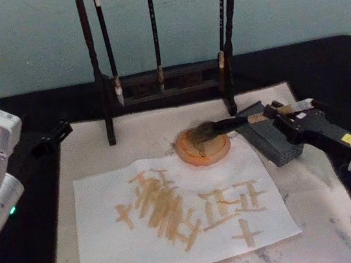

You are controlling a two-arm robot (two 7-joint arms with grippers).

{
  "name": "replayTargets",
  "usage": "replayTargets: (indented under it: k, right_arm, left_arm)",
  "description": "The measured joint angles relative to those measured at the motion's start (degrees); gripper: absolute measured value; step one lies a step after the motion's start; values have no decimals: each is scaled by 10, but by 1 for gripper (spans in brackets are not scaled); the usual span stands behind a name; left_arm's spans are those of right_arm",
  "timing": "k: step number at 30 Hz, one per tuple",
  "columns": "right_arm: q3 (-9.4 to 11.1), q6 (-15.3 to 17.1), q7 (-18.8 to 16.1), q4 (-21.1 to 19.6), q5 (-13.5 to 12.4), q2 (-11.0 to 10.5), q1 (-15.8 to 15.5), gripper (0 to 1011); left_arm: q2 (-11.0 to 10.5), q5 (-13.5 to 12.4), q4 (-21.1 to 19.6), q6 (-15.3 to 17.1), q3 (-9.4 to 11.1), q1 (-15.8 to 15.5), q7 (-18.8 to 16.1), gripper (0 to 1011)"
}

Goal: Pick up the brush from the inkstone, write on the paper, then place the brush back to its original position.

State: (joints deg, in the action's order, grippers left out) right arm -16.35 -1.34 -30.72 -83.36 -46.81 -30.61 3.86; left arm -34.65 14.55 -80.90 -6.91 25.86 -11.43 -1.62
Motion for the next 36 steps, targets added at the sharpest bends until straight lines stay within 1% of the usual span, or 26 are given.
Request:
replayTargets:
  k: [7,16,20,22,26,27,29,30,36]
  right_arm:
    - [-11,13,4,-24,9,-9,5,165]
    - [-37,41,5,-53,22,-22,21,166]
    - [-52,54,4,-68,33,-30,31,166]
    - [-64,62,3,-81,45,-38,40,166]
    - [-78,71,0,-90,58,-43,49,166]
    - [-86,76,-2,-94,66,-45,55,166]
    - [-95,80,-4,-97,72,-46,60,166]
    - [-102,85,-5,-99,79,-48,65,165]
    - [-125,97,-10,-106,100,-51,77,166]
  left_arm:
    - [0,0,0,0,0,0,0,1002]
    - [0,0,0,0,0,0,0,1002]
    - [0,0,0,0,0,0,0,1000]
    - [0,0,0,0,0,0,0,1000]
    - [0,0,0,0,0,0,0,1002]
    - [0,0,0,0,0,0,0,1002]
    - [0,0,0,0,0,0,0,1002]
    - [0,0,0,0,0,0,0,1002]
    - [0,0,0,0,0,0,0,1002]
